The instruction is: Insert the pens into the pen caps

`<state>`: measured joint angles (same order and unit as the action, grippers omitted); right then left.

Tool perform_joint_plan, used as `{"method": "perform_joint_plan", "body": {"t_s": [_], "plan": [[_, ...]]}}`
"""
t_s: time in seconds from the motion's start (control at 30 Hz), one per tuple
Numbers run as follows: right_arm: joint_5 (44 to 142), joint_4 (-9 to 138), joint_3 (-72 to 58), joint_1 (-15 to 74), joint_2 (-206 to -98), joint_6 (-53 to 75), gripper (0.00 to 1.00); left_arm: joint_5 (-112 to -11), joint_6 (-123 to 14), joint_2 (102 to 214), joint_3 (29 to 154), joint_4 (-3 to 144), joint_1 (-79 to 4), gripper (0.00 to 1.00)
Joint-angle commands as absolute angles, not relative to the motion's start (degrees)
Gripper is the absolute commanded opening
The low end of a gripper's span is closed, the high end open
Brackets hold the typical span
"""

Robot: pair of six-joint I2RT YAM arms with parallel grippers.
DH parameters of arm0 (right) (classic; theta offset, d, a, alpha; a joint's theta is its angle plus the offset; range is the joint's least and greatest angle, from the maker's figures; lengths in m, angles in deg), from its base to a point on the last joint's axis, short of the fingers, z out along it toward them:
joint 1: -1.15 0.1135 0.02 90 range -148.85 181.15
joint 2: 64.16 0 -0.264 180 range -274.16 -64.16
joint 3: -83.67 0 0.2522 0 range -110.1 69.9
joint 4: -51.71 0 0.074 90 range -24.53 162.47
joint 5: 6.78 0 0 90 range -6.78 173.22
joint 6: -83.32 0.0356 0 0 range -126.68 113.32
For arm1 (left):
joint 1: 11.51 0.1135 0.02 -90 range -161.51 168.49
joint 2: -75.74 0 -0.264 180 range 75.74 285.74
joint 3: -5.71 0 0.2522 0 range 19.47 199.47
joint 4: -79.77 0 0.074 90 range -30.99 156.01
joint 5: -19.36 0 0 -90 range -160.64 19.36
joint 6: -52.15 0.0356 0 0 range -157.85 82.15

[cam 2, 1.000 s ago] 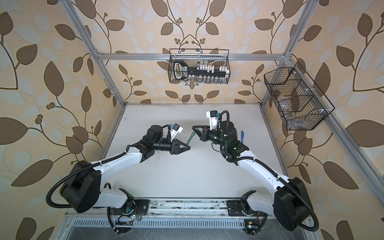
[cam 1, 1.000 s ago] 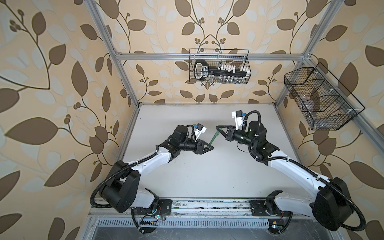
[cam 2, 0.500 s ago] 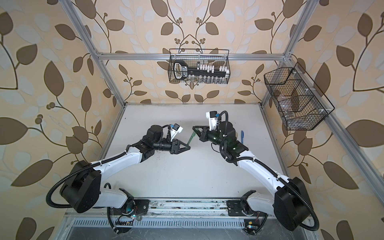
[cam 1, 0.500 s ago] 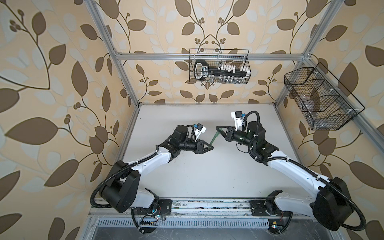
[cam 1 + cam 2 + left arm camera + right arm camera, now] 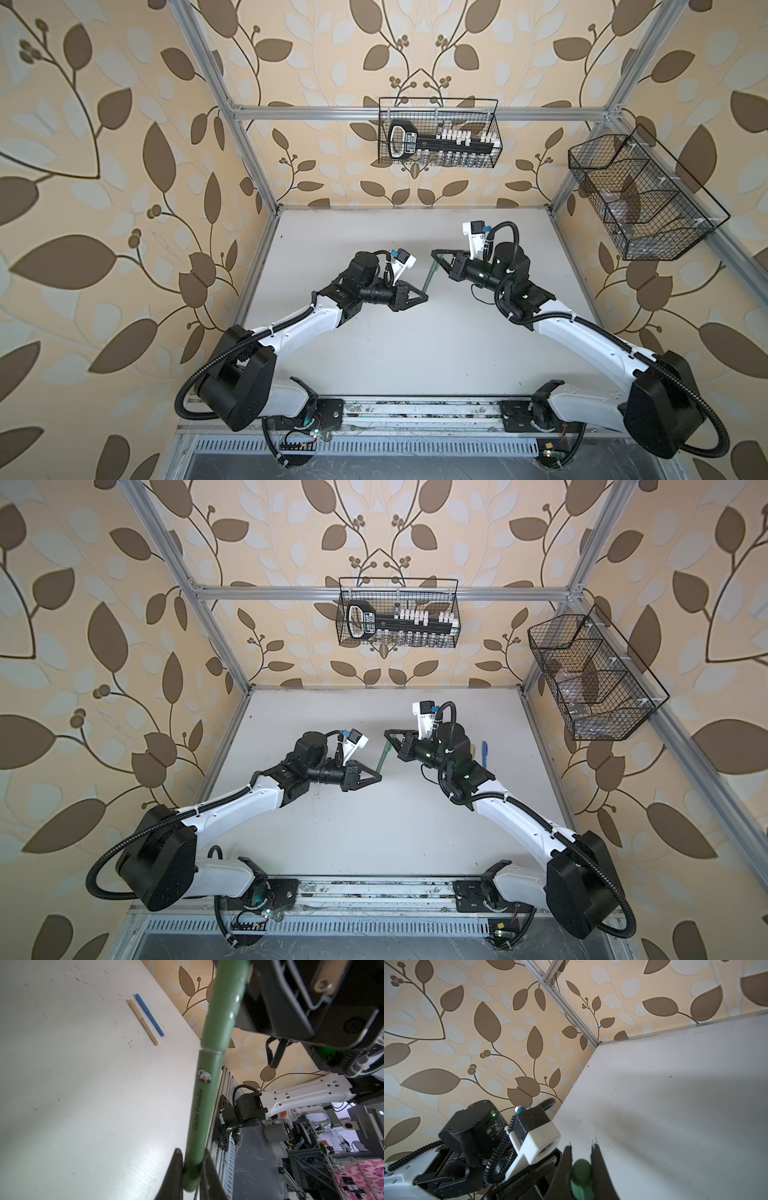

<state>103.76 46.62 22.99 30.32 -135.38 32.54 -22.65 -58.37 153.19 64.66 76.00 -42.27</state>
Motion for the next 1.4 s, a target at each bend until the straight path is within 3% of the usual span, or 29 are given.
{"method": "perform_joint_plan", "body": {"t_s": [0.0,0.3,0.9,1.37], "plan": [[104.34,49.38,23.74,31.42,-135.00,29.82,0.00,-30.10,-59.06,151.31,68.73,74.93,-41.31,0.00],[104.19,53.18,26.09,34.50,-133.61,29.31,0.00,-39.90,-56.45,152.16,75.47,75.06,-40.63,0.00],[101.09,50.41,35.36,45.65,-135.72,35.45,0.00,-33.82,-51.22,160.98,90.22,84.36,-35.21,0.00],[98.56,50.30,35.72,51.16,-140.83,37.00,0.00,-31.35,-58.60,166.48,97.71,92.01,-32.51,0.00]]}}
